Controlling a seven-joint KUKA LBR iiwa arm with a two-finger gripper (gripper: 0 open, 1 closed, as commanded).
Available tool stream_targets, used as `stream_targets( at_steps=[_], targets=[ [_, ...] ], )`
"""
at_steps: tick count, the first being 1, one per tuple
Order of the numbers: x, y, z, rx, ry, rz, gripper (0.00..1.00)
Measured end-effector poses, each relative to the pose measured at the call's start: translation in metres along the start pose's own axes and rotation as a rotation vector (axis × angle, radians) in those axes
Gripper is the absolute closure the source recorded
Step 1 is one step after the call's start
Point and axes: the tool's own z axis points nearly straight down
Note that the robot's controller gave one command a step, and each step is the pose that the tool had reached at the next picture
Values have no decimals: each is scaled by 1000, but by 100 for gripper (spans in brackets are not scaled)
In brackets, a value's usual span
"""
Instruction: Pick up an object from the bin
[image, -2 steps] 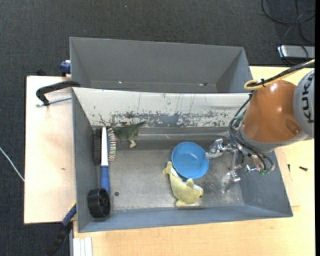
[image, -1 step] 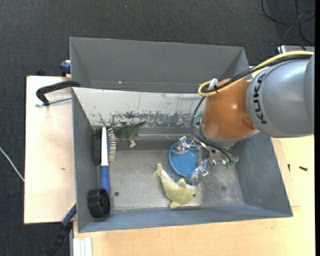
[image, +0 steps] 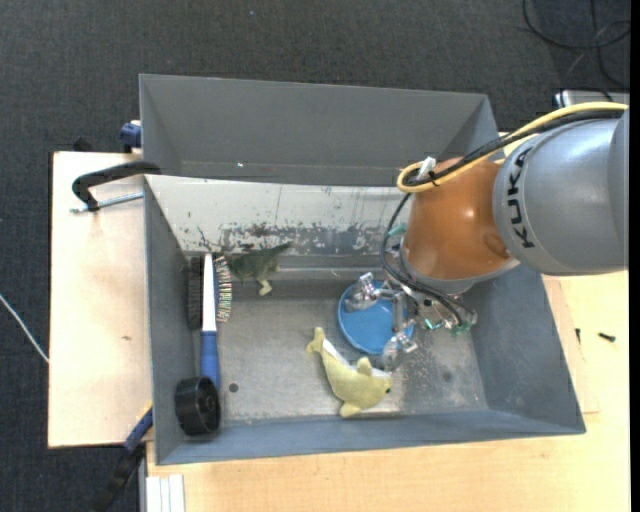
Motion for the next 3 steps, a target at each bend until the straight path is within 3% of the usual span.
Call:
stream_targets(
  at_steps=[3],
  targets=[
    [0, 0, 0, 0, 0, -1, 0]
  ],
)
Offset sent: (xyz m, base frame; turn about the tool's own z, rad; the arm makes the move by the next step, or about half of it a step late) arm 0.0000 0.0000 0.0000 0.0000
